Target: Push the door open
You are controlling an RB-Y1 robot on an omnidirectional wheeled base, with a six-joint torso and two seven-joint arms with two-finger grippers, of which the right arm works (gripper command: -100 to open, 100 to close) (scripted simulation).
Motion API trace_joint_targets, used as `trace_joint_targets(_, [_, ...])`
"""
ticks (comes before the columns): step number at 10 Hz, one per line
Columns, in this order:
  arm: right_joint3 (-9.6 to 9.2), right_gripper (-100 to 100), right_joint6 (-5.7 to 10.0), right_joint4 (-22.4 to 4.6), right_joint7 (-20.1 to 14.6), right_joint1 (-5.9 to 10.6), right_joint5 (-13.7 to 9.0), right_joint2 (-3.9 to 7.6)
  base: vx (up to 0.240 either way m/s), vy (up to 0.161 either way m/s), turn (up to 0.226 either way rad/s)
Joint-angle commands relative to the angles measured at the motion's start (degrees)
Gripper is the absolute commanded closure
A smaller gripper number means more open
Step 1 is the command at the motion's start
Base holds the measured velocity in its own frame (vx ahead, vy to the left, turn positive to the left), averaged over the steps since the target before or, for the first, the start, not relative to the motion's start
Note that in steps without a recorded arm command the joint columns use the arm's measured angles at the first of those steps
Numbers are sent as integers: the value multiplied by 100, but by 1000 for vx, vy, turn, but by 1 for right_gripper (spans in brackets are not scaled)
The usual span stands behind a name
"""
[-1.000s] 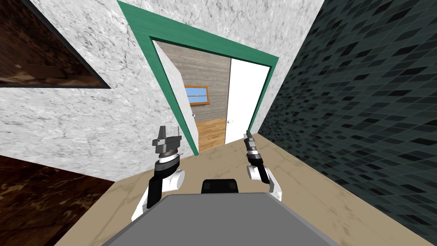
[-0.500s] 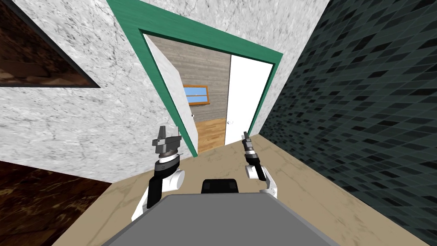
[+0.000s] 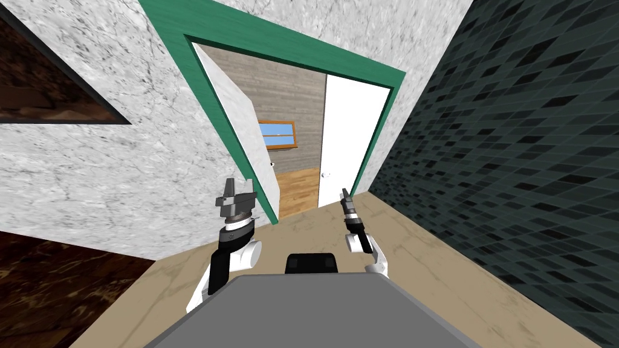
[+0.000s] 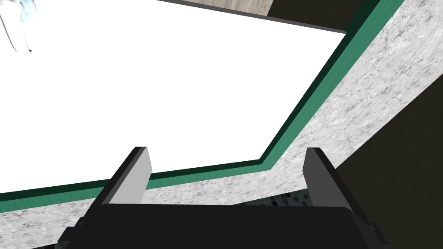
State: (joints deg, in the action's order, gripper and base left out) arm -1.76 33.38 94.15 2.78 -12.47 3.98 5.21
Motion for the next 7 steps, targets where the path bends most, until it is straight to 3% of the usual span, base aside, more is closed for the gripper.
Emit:
trace_joint_targets(1, [-18,-100,55,-238,-7,93,-22,17,110,-63,31])
trace_joint_targets(7, [-104,-100,230,-1090,-21,411,-92,31,92,-68,31])
